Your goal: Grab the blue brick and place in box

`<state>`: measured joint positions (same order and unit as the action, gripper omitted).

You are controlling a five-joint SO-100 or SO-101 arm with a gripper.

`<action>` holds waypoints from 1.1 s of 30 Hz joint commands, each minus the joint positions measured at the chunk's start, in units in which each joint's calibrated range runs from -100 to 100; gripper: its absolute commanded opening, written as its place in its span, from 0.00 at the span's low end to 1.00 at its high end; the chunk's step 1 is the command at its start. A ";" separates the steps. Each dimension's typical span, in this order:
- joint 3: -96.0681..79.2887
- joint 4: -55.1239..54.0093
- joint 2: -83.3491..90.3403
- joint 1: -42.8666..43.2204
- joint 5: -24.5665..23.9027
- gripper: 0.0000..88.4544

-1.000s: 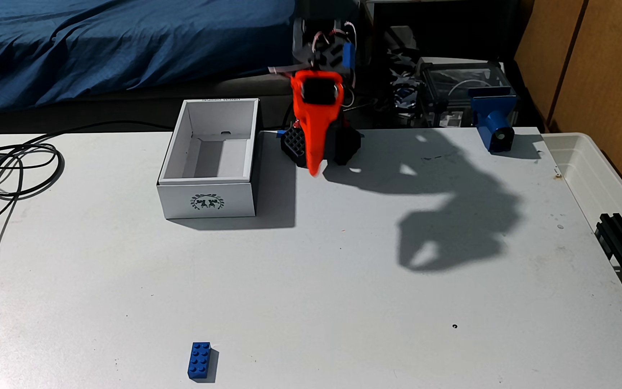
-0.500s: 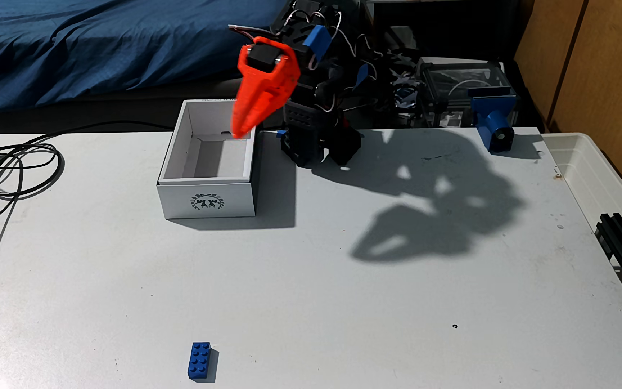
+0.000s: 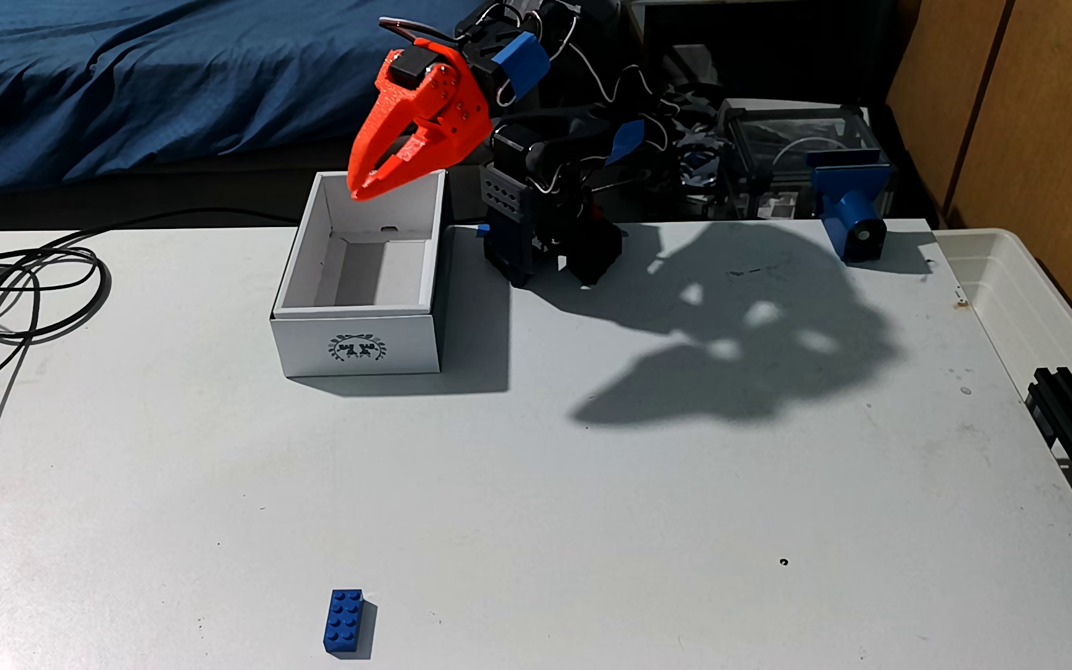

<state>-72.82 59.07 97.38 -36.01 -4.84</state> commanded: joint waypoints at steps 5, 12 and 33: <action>-0.91 -2.07 -0.51 -0.39 -4.55 0.02; -7.66 -2.93 0.42 7.41 -10.44 0.02; -18.48 -15.77 -0.51 11.72 -19.81 0.02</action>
<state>-92.22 43.43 96.96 -24.80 -24.00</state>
